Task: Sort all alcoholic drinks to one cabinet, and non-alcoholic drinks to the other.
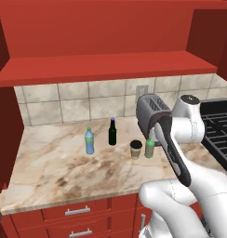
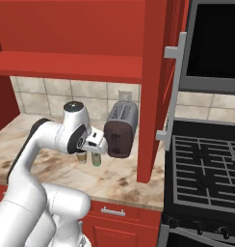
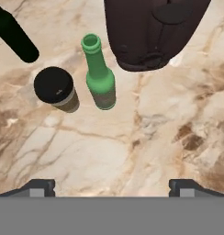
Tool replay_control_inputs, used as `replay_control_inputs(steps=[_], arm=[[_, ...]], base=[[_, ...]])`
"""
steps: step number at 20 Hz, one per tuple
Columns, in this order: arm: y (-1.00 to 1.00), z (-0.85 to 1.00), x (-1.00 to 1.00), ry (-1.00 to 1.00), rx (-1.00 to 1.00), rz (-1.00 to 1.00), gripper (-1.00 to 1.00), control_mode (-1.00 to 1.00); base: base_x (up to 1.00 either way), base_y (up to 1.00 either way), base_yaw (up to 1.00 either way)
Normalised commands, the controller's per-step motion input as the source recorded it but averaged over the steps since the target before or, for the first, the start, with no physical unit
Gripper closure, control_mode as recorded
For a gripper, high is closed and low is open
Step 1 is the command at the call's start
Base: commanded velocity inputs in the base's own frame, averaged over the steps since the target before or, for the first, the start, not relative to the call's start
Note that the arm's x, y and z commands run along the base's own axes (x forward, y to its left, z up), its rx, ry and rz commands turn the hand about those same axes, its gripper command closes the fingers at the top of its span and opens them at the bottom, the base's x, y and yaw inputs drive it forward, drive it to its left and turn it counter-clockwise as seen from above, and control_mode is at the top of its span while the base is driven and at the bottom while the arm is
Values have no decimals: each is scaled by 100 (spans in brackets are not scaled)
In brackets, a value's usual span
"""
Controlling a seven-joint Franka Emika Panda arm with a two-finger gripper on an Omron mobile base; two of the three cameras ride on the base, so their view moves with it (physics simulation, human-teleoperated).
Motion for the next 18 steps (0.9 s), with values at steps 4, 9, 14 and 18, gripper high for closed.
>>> replay_control_inputs(steps=[4,9,14,18], arm=[[0,-24,31,-1,0,0,-100,-100],[0,-17,58,0,2,0,-100,-100],[1,-5,44,0,1,0,-100,-100],[0,-17,39,0,0,0,-100,-100]], base=[[0,0,0],[0,0,0],[0,0,0],[0,0,0]])
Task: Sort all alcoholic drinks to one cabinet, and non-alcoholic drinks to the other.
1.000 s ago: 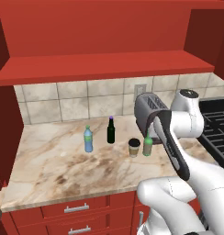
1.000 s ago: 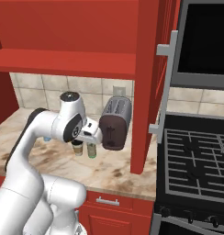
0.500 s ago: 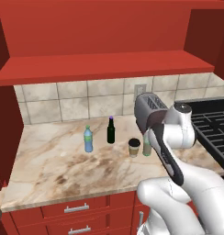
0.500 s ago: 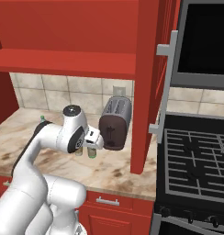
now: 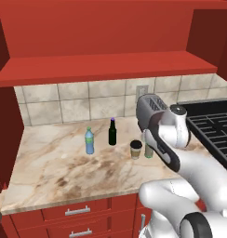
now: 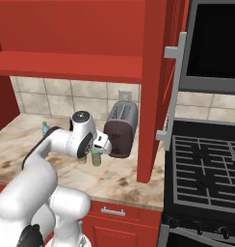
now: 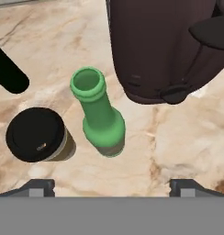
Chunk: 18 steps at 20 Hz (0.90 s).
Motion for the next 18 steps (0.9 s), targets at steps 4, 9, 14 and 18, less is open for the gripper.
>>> replay_control_inputs(steps=[4,9,14,18], arm=[[0,-25,34,0,0,0,-100,-100],[0,-29,31,0,0,0,-100,-100],[0,-23,17,0,0,0,-100,-100],[-1,-12,7,-1,1,0,-100,-100]], base=[[0,0,0],[0,0,0],[0,0,0],[0,0,0]])
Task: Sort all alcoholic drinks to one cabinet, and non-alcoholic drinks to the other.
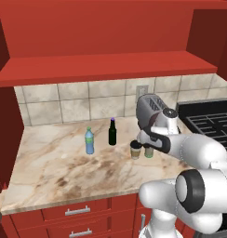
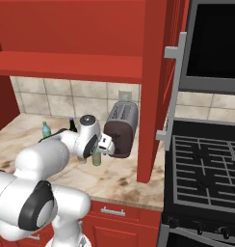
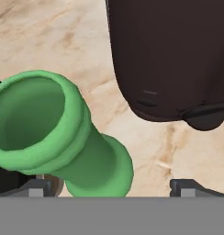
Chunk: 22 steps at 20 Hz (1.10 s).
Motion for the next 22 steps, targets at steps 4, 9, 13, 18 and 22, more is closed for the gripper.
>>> replay_control_inputs(steps=[4,9,13,18,22], arm=[[-5,-7,0,-2,3,0,-100,-100],[-7,-5,0,-3,5,0,-100,-100],[-5,-6,0,-7,2,0,-100,-100],[0,-3,2,-11,0,0,-100,-100],[0,-4,0,-15,0,1,-100,-100]], base=[[0,0,0],[0,0,0],[0,0,0],[0,0,0],[0,0,0]])
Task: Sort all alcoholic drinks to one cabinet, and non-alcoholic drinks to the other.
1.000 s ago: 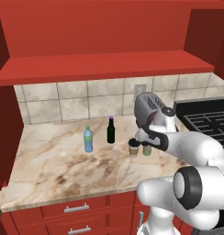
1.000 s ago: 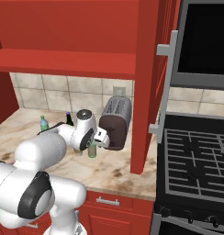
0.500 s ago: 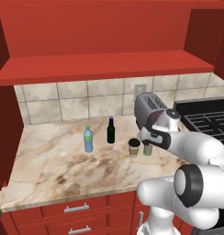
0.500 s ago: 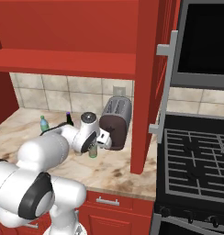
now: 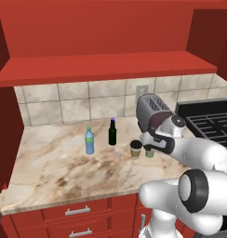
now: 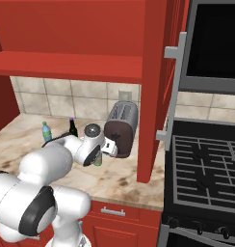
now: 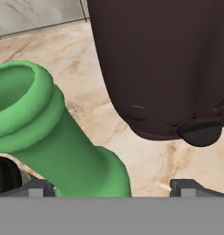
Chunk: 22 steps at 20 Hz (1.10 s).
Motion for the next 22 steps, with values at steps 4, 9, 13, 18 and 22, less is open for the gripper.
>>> replay_control_inputs(steps=[4,9,13,18,22], arm=[[0,-8,0,-13,0,1,-100,-100],[0,-2,0,-5,0,0,100,-100],[0,0,0,0,1,0,100,-100],[0,10,-6,0,3,0,100,-100],[0,65,-48,0,3,0,100,-100]], base=[[0,0,0],[0,0,0],[0,0,0],[0,0,0],[0,0,0]])
